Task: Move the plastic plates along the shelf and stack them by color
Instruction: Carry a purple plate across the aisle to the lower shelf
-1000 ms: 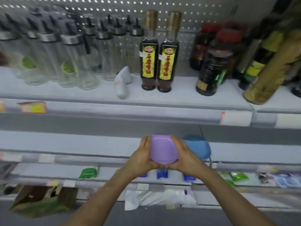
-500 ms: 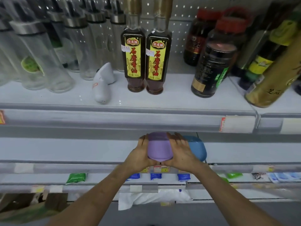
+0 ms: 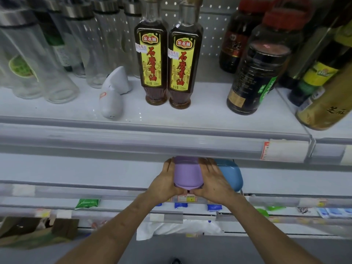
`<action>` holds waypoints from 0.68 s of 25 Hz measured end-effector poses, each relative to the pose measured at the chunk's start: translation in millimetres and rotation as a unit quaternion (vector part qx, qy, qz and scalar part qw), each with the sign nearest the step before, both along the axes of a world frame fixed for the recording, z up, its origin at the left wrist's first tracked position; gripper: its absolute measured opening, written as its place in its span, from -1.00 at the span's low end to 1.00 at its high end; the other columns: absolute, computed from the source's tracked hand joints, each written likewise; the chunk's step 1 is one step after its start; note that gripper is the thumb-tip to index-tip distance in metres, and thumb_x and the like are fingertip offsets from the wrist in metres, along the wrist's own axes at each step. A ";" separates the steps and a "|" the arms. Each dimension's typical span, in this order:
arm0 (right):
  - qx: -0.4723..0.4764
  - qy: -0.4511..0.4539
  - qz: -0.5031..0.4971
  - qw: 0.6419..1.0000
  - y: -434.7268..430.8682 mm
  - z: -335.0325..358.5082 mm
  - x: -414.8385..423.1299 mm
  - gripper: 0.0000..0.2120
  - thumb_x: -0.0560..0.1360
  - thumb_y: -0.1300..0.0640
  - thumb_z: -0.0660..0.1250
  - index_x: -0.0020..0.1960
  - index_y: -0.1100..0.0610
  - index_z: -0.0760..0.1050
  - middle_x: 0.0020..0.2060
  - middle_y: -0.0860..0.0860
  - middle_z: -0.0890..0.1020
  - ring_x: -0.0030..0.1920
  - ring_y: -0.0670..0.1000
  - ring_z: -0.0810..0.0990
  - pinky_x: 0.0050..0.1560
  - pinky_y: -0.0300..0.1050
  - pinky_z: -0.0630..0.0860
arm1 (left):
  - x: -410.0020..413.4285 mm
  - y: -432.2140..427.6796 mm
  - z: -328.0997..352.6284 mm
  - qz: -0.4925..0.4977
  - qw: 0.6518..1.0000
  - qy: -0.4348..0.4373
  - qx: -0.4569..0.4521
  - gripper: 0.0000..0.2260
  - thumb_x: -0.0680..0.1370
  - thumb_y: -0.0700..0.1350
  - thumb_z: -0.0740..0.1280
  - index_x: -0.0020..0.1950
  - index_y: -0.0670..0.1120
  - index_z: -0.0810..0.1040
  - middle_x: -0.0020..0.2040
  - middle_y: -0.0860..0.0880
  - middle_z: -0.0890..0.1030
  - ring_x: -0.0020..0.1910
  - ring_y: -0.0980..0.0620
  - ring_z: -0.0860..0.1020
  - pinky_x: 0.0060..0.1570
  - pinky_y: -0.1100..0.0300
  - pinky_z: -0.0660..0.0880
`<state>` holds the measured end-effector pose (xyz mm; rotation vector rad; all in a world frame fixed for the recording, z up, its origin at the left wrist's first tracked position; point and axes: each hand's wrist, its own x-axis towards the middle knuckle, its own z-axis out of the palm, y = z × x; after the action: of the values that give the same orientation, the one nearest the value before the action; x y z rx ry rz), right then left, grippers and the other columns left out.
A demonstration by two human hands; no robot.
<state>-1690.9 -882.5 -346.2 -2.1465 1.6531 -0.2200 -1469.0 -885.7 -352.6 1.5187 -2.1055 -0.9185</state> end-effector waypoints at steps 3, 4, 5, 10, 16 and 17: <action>0.004 -0.001 0.006 1.000 1.4 3.8 -1.1 0.19 0.30 -0.45 0.42 0.66 -0.07 -0.17 0.61 -0.04 0.09 0.60 0.05 0.08 0.59 0.04 0.18 | -2.2 2.6 2.9 -0.001 1.000 0.009 0.002 -0.02 0.40 0.11 0.58 0.64 0.04 0.06 0.55 -0.02 0.15 0.36 0.01 0.46 0.10 0.33 0.40; 0.008 0.002 0.006 1.000 1.4 3.6 -1.3 0.19 0.30 -0.45 0.43 0.66 -0.08 -0.18 0.61 -0.04 0.07 0.61 0.05 0.07 0.59 0.04 0.18 | -2.6 3.4 2.9 -0.002 1.000 0.014 0.006 -0.01 0.39 0.12 0.59 0.64 0.05 0.05 0.54 -0.01 0.15 0.36 0.02 0.45 0.11 0.34 0.40; 0.012 0.002 0.005 1.000 2.4 4.1 -1.7 0.21 0.29 -0.47 0.43 0.66 -0.09 -0.20 0.62 -0.05 0.06 0.61 0.05 0.06 0.60 0.04 0.17 | -2.9 4.2 2.5 -0.003 1.000 0.019 0.012 0.01 0.38 0.13 0.60 0.64 0.06 0.03 0.55 -0.01 0.14 0.37 0.03 0.45 0.13 0.35 0.39; 0.014 0.026 0.025 0.999 6.1 26.5 7.4 0.25 0.28 -0.53 0.37 0.66 -0.08 -0.27 0.65 -0.03 -0.01 0.63 0.10 0.01 0.61 0.00 0.07 | 23.0 15.7 2.5 0.033 0.999 0.019 0.031 0.23 0.32 0.28 0.58 0.67 -0.07 -0.19 0.67 0.00 -0.08 0.61 0.03 0.12 0.45 0.29 0.22; -0.057 0.025 0.194 0.979 -2.4 66.0 160.6 0.03 0.44 -0.50 0.22 0.68 -0.01 -0.09 0.67 -0.02 -0.15 0.65 0.07 -0.22 0.65 0.07 -0.14 | 160.5 69.1 35.9 0.189 0.981 -0.007 -0.035 0.19 0.39 0.35 0.48 0.67 -0.11 -0.22 0.68 -0.07 -0.07 0.65 -0.02 -0.01 0.57 0.13 0.12; -0.052 0.012 0.229 0.972 2.6 69.7 197.2 0.00 0.47 -0.48 0.22 0.68 0.00 -0.08 0.67 -0.03 -0.14 0.65 0.03 -0.25 0.65 0.09 -0.09 | 191.6 89.1 42.6 0.221 0.974 -0.016 -0.044 0.15 0.43 0.32 0.48 0.67 -0.09 -0.24 0.68 -0.04 -0.11 0.65 0.00 -0.04 0.56 0.12 0.13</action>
<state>-1493.6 -879.9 -276.5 -2.5460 1.1324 -0.1422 -1277.4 -796.7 -310.1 1.8580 -1.6925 -0.6299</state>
